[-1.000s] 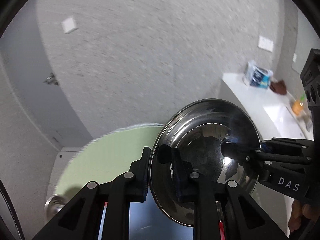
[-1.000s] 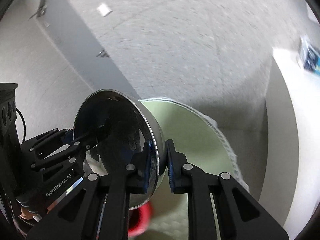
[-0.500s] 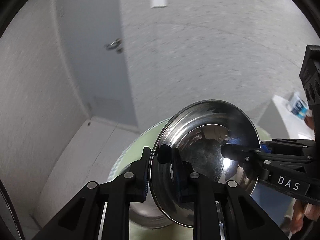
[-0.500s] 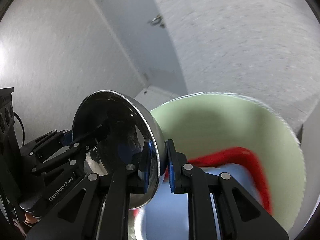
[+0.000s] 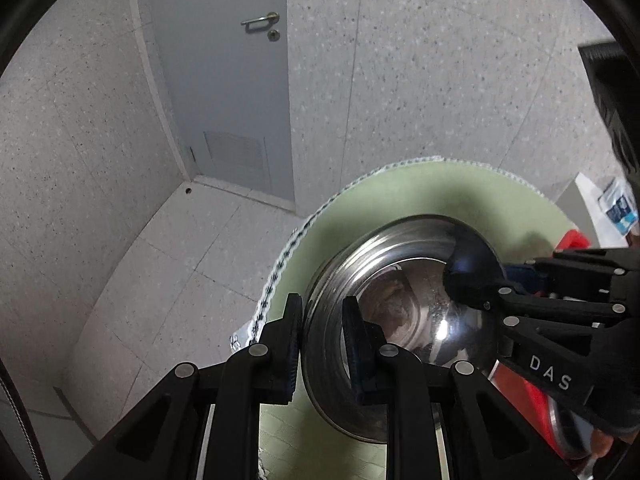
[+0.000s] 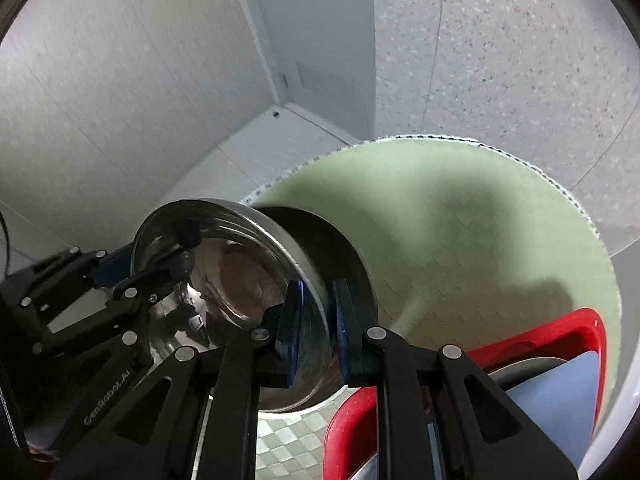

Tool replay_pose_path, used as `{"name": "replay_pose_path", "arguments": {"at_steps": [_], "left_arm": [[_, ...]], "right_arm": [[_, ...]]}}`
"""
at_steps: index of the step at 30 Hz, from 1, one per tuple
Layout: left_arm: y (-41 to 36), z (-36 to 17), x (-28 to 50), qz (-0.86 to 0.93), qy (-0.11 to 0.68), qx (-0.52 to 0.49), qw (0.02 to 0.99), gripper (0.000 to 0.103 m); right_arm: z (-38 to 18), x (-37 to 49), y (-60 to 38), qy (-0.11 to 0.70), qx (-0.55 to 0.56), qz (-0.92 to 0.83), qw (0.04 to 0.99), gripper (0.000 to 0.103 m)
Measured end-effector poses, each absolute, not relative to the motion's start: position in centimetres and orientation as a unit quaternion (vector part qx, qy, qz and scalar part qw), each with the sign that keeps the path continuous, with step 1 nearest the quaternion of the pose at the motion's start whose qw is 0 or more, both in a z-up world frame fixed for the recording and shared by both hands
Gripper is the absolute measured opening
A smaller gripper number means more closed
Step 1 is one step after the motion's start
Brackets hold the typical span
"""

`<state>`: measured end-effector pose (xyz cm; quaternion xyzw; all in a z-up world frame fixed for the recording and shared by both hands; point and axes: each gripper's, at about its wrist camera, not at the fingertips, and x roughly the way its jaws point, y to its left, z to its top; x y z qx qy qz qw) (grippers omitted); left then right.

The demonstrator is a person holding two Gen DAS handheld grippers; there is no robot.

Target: Organize plates and bowls

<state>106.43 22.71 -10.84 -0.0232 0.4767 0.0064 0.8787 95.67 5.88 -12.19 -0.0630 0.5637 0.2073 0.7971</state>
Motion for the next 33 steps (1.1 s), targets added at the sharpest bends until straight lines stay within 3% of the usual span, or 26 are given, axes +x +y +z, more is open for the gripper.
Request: {"name": "replay_pose_path", "arguments": {"at_steps": [13,14,15,17,18,20,24,26,30,33], "left_arm": [[22.8,-11.7,109.4,0.008,0.486,-0.033,0.873,0.021],[22.7,-11.7,109.4,0.008,0.485,-0.038,0.874,0.029],[22.8,-11.3,109.1,0.014,0.48,-0.041,0.876,0.044],[22.6,-10.7,108.2,0.027,0.468,-0.039,0.883,0.064],[22.6,-9.9,107.5,0.039,0.454,-0.039,0.889,0.068],[22.3,-8.7,106.3,0.051,0.443,-0.039,0.894,0.07],[20.6,-5.7,102.8,0.07,0.404,-0.044,0.911,0.085],[19.0,-4.4,100.8,0.074,0.382,-0.048,0.92,0.091],[14.5,-2.6,96.0,0.083,0.347,-0.056,0.932,0.101],[10.2,-2.4,92.4,0.082,0.33,-0.056,0.939,0.102]], "right_arm": [[-13.2,94.8,6.0,0.544,-0.105,0.17,0.815,0.019],[-12.8,94.4,6.0,0.542,-0.103,0.172,0.816,0.02],[-12.5,94.1,5.7,0.538,-0.096,0.173,0.819,0.02],[-11.8,93.8,5.1,0.53,-0.081,0.176,0.825,0.027],[-11.2,93.5,4.6,0.524,-0.073,0.176,0.83,0.03],[-9.6,92.7,3.5,0.51,-0.057,0.178,0.84,0.038],[-6.5,90.2,0.5,0.48,-0.029,0.187,0.857,0.046],[-4.8,88.2,-1.9,0.461,-0.012,0.192,0.866,0.058],[-2.8,84.6,-7.0,0.435,0.011,0.192,0.88,0.062],[-1.9,81.3,-12.0,0.421,0.028,0.188,0.887,0.065]]}}
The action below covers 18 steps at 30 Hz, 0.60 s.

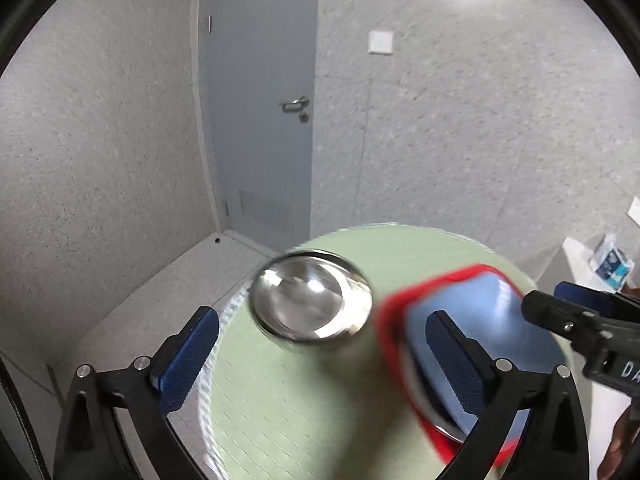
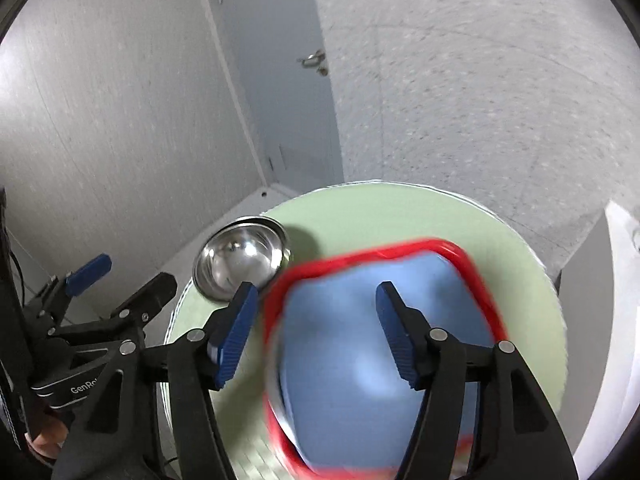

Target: Organize plates and bowls

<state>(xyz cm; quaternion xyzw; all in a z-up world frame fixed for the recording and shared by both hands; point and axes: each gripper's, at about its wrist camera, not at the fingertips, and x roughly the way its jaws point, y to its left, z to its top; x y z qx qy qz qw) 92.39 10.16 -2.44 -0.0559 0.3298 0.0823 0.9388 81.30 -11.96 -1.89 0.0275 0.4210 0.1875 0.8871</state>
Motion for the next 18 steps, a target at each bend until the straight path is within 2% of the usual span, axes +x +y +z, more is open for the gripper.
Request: {"name": "replay_pose_path", "arguments": {"at_steps": [7,16,17,18], "left_arm": [[-0.2,-5.2,85.5,0.065,0.348,-0.057,0.933,0.102],[-8.1,-8.8,81.1,0.069,0.409,-0.053,0.909,0.102],[-8.4,-9.2,81.3,0.066,0.419,-0.055,0.904,0.101],[-9.1,-9.9,81.4,0.066,0.432,-0.053,0.898,0.094]], "right_arm": [[-3.7,74.8,-22.1,0.426,0.043,0.146,0.892,0.069],[-11.1,71.5,-28.2,0.489,0.076,0.126,0.86,0.069],[-12.2,71.6,-28.2,0.499,0.083,0.13,0.852,0.069],[-13.0,71.6,-28.1,0.507,0.085,0.132,0.847,0.069]]}}
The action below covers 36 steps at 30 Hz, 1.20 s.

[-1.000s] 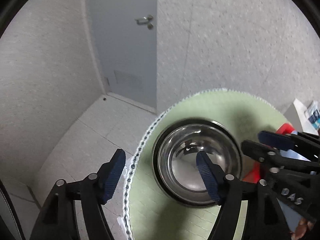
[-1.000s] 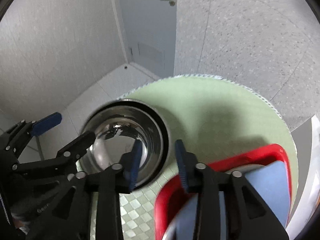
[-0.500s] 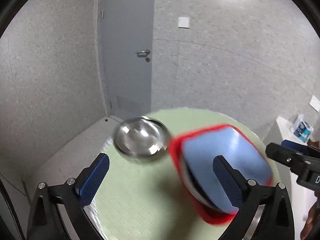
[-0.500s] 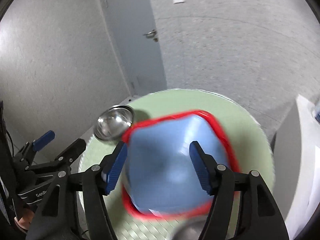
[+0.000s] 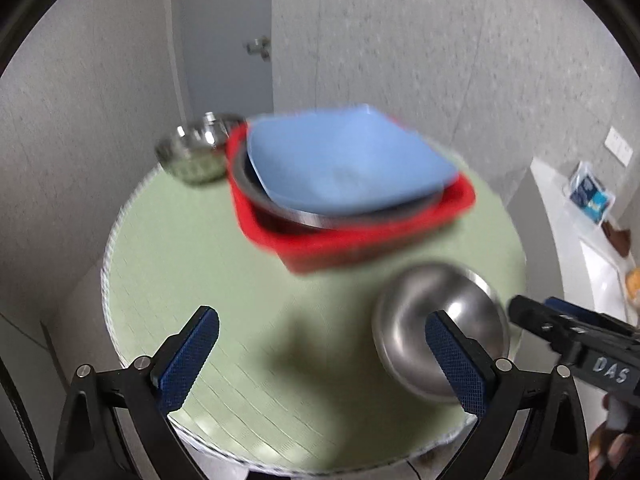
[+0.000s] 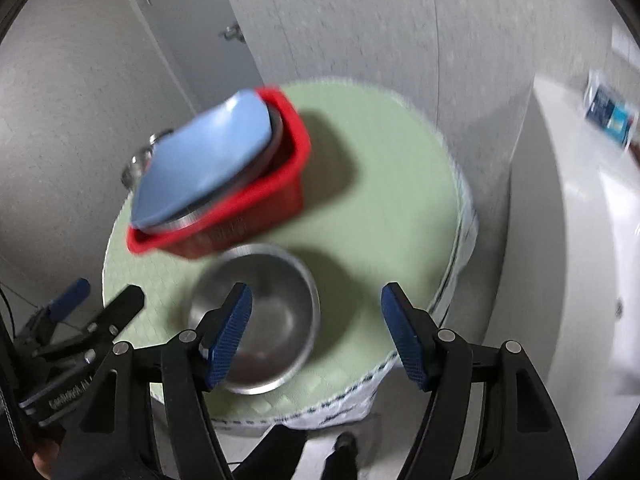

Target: Organize plates and bowls

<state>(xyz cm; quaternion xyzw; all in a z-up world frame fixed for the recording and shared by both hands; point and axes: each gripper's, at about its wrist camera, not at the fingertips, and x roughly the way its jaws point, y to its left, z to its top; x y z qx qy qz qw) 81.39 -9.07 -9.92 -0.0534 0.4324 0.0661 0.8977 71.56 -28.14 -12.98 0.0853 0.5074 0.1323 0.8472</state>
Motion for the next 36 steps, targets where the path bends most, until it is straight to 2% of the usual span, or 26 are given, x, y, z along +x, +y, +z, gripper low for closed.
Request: {"name": "replay_pose_path", "arguments": {"at_steps": [2,4,6,8,10,12,14,20,27,31,36], "left_arm": [[-9.5,-10.6,81.9,0.06,0.45,-0.051,0.89,0.09],[-10.1,-11.4,82.6,0.06,0.46,-0.05,0.884,0.083],[-10.3,-12.3,83.7,0.053,0.482,-0.061,0.873,0.072],[-10.0,-12.6,84.7,0.049,0.49,-0.07,0.868,0.068],[-10.2,-12.6,85.6,0.039,0.493,-0.071,0.866,0.057],[-10.4,-12.6,86.8,0.008,0.499,-0.076,0.863,0.028],[-11.1,-12.5,87.3,-0.006,0.502,-0.065,0.863,0.017],[-11.6,-10.8,87.3,-0.035,0.479,-0.054,0.876,0.015],[-11.2,-4.3,86.1,-0.079,0.406,-0.038,0.91,0.015],[-7.7,-1.3,87.3,-0.076,0.377,-0.048,0.922,0.015],[-0.5,0.7,90.5,-0.055,0.354,-0.064,0.931,0.015]], "right_arm": [[-14.6,71.7,-28.0,0.522,0.094,0.141,0.836,0.069],[-15.8,71.7,-27.8,0.535,0.102,0.146,0.826,0.063],[-16.8,72.0,-27.8,0.546,0.11,0.152,0.817,0.062],[-17.3,72.2,-27.6,0.552,0.116,0.165,0.809,0.049],[-17.6,72.2,-27.4,0.555,0.119,0.178,0.804,0.038],[-17.6,72.3,-27.0,0.555,0.124,0.189,0.801,0.027],[-17.4,72.3,-26.5,0.554,0.12,0.193,0.801,0.023],[-16.0,71.8,-27.5,0.548,0.131,0.185,0.805,0.021],[-9.4,70.1,-27.7,0.503,0.121,0.174,0.838,0.021],[-5.3,71.7,-24.8,0.469,0.104,0.18,0.858,0.021],[-3.2,75.5,-18.8,0.45,0.082,0.203,0.866,0.021]]}}
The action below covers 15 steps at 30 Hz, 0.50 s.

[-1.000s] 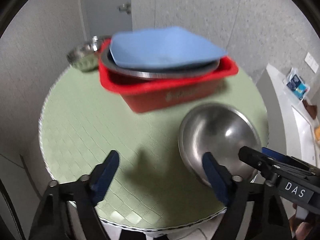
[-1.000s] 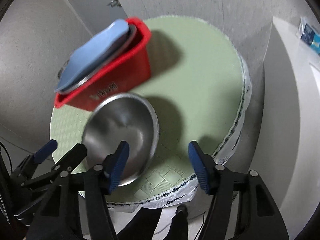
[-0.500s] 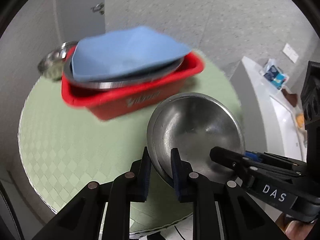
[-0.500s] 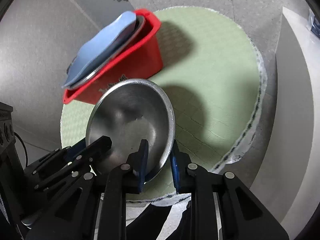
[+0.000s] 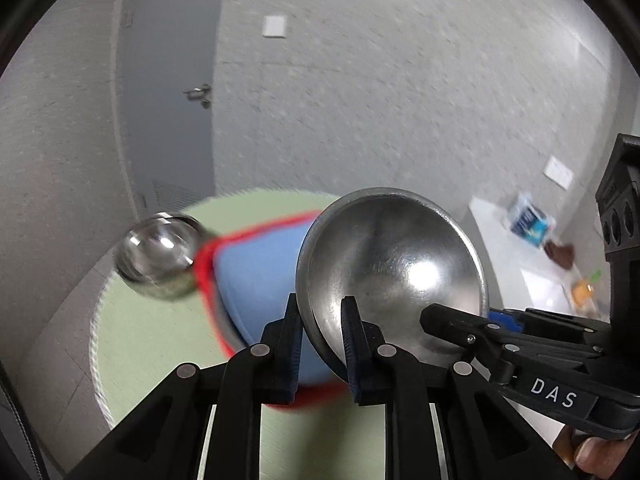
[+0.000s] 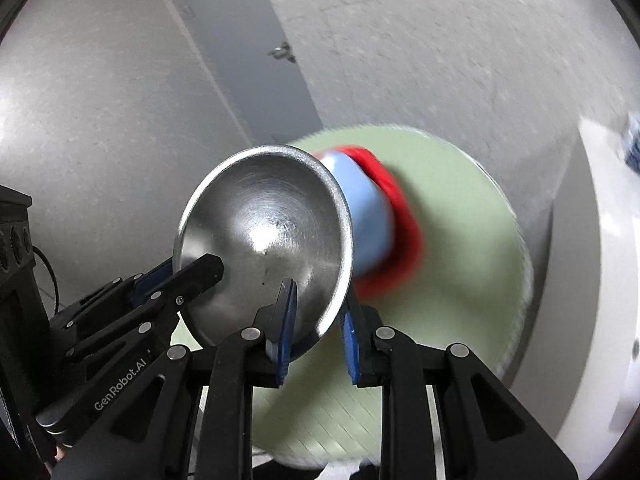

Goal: Organize plates and bowls
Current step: 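Lift the steel bowl with both tools and stack it onto another steel bowl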

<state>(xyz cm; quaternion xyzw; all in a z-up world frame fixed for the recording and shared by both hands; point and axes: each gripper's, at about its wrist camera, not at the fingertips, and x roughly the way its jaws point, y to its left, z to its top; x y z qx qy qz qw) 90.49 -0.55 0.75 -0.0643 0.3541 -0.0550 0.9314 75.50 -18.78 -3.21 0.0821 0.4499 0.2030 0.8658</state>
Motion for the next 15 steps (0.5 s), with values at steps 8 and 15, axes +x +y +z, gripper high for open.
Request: {"name": "replay_pose_path", "arguments": {"at_steps": [8,15], "left_arm": [[11.3,0.5,93.6,0.0,0.353,-0.071,0.933,0.015],[16.5,-2.4,98.2,0.019,0.396,-0.076,0.915,0.015]], "right_arm": [[-4.0,82.8,-6.8,0.458,0.043,0.241,0.854,0.021],[-7.7,87.4,0.1,0.497,0.001,0.239,0.834,0.021]]}}
